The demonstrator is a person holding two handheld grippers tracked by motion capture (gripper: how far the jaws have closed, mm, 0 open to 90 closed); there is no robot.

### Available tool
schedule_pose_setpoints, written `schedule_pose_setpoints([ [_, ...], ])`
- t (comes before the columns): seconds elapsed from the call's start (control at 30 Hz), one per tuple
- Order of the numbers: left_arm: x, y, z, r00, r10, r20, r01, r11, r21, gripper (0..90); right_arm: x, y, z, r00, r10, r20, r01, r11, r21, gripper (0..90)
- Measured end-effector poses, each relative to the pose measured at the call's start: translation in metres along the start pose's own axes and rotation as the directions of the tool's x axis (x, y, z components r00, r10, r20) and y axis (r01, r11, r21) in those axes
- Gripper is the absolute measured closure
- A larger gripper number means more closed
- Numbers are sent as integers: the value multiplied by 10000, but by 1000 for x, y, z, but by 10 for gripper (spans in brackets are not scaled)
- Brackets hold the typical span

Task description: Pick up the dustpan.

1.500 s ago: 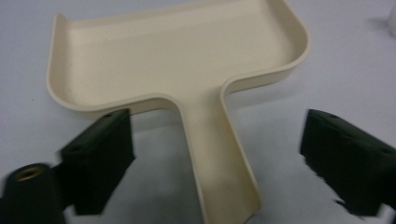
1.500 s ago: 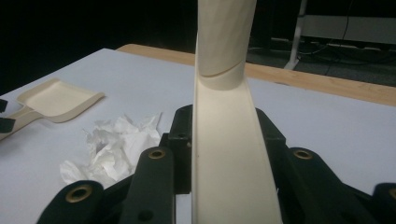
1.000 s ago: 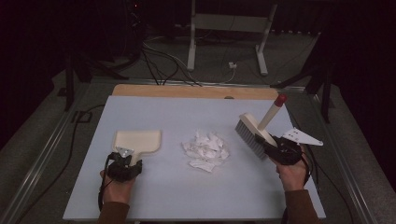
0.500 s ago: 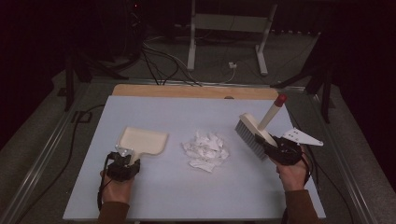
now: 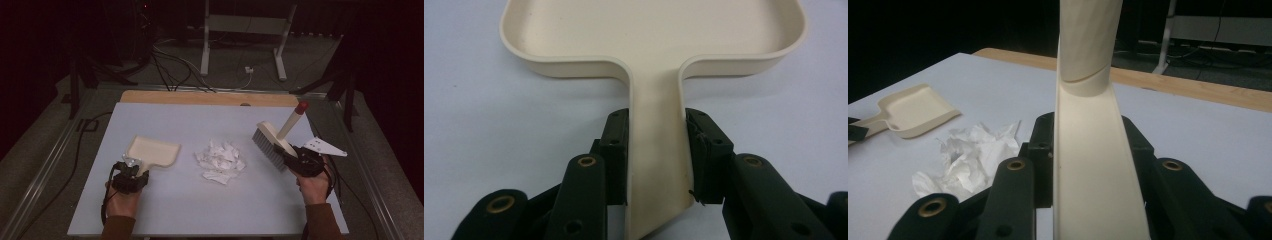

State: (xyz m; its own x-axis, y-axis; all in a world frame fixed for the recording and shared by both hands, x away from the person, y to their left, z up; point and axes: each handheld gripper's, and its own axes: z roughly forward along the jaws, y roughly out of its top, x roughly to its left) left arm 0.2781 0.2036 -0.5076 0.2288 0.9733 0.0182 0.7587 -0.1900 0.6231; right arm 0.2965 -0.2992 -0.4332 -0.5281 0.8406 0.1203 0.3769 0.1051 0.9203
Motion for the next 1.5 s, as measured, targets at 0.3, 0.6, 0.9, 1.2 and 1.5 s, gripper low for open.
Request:
schedule_pose_setpoints([
  [0.3,9,5,-15,10000,-3,74,5,9995,-318,667,-1,0,0,10000,52,30,-52,10000,-17,680],
  [0.6,15,8,-25,9998,150,100,-145,9987,-487,667,-2,-1,0,10000,80,38,-80,10000,1,680],
  [0.9,22,14,-32,9957,667,637,-622,9956,-701,666,-2,-1,0,10000,91,23,-91,10000,-9,680],
  [1.2,29,18,-38,9878,1194,1000,-1111,9902,-847,666,-3,-1,0,9999,123,45,-123,9999,-17,680],
  [1.5,37,19,-41,9802,1432,1365,-1298,9862,-1024,667,-3,-1,1,9999,144,44,-144,9999,-10,680],
])
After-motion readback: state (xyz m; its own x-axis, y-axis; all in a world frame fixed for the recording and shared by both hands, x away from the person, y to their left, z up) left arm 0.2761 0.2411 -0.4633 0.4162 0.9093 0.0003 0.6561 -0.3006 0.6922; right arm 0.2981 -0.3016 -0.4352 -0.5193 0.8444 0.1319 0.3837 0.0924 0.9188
